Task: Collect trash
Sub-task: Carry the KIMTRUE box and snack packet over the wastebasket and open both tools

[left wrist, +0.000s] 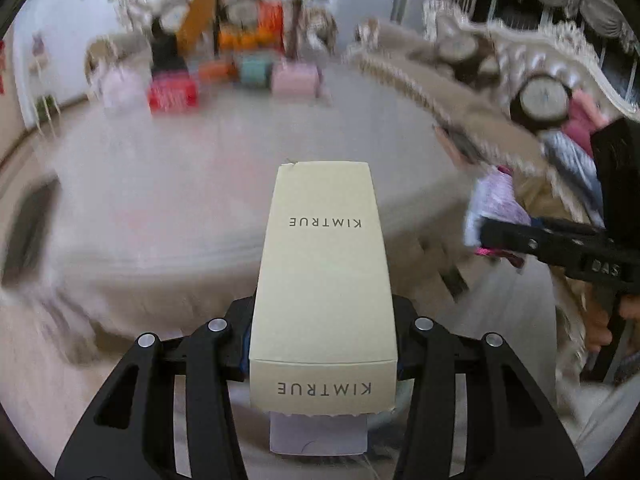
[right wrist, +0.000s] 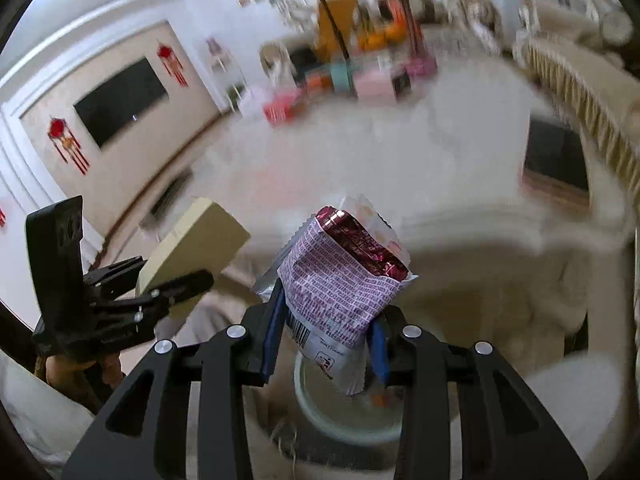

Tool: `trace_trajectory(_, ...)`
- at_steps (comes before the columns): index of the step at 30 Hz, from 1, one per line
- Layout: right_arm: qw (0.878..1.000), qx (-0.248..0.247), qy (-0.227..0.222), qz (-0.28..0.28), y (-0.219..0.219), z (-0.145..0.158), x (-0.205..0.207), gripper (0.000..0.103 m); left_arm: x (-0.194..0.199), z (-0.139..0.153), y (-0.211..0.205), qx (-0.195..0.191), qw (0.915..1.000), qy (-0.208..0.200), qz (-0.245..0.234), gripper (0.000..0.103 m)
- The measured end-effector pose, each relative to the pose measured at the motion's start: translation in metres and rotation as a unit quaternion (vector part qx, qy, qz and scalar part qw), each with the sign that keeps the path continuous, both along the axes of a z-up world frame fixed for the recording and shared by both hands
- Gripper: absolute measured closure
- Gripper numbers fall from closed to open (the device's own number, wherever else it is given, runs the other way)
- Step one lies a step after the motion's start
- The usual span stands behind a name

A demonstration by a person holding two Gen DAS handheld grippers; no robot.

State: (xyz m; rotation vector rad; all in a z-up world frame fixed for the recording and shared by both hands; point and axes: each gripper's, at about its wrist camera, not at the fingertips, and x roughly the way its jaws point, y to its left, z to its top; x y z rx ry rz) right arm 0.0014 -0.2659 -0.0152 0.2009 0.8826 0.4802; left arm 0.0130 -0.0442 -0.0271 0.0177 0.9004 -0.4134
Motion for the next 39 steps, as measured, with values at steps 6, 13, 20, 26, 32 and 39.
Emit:
trace_trajectory(6,0.993,-0.064,0.103,0.0,0.02,-0.093,0.017,0.068,0.006,-0.088,-0.022,0.036,0.9945,0.096,-0.019,0.056)
trace_trajectory(13,0.984,-0.096,0.147,0.007,0.032,-0.137,0.029,0.068,0.026,-0.155,-0.027,0.064,0.9857,0.154,-0.021,0.056)
trace_trajectory(20,0.977,-0.137,0.164,0.002,0.034,-0.16,0.023,0.036,0.024,-0.168,-0.02,0.038,0.9846,0.17,-0.009,0.032)
trace_trajectory(26,0.977,-0.145,0.154,-0.011,0.032,-0.152,0.014,0.034,0.013,-0.159,-0.017,0.021,0.988,0.153,-0.005,0.024)
trace_trajectory(32,0.979,-0.138,0.151,-0.013,0.031,-0.146,0.012,0.034,0.009,-0.15,-0.004,0.005,0.9905,0.137,0.013,0.023)
trace_trajectory(39,0.989,-0.105,0.105,-0.008,0.027,-0.099,0.012,0.034,-0.007,-0.092,0.008,-0.014,0.9979,0.063,0.005,0.023)
